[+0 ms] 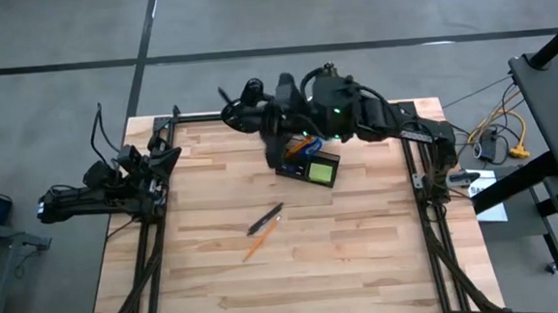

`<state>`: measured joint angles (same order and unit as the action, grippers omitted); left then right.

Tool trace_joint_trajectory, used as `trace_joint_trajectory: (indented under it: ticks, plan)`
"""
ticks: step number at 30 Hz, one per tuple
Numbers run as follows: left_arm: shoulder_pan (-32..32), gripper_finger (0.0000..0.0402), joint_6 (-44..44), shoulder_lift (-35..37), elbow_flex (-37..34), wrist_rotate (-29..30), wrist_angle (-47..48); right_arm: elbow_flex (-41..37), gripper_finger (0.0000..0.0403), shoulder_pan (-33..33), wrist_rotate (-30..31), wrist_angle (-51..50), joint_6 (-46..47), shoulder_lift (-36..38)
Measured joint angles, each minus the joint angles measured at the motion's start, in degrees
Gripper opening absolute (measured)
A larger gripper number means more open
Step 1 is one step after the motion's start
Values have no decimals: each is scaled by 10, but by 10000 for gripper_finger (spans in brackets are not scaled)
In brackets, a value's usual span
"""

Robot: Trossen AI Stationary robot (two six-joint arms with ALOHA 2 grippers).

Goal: Pick and place office supplies into organizer
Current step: Put the bottom black pen into the black desk organizer

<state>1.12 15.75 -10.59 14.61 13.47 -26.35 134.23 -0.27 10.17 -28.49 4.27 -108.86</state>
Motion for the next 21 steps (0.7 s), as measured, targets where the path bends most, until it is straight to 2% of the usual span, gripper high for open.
trace_joint_trajectory:
  ticks: [2, 3, 8, 12, 14, 16, 19, 21]
  plan:
    - [0, 0, 0, 0, 0, 0, -1, 0, 13, 12, -45, 22, -11, 4]
    - [0, 0, 0, 0, 0, 0, -1, 0, 13, 19, -47, 36, -17, 5]
    - [0, 0, 0, 1, 0, 0, 0, 0, 13, 51, 45, 65, -88, 14]
    - [0, 0, 1, 2, 0, 0, -1, -8, 13, 54, 57, 53, -97, 21]
    - [0, 0, 1, 3, 0, 0, -1, -23, 13, 51, 41, 52, -74, 22]
    - [0, 0, 0, 3, 0, 0, -1, -44, 13, 49, -6, 76, -54, 21]
    - [0, 0, 0, 3, 0, 0, 0, -87, 13, 49, -112, 176, -45, 20]
    - [0, 0, -1, 2, 0, 0, -1, -122, 13, 49, -150, 263, -60, 22]
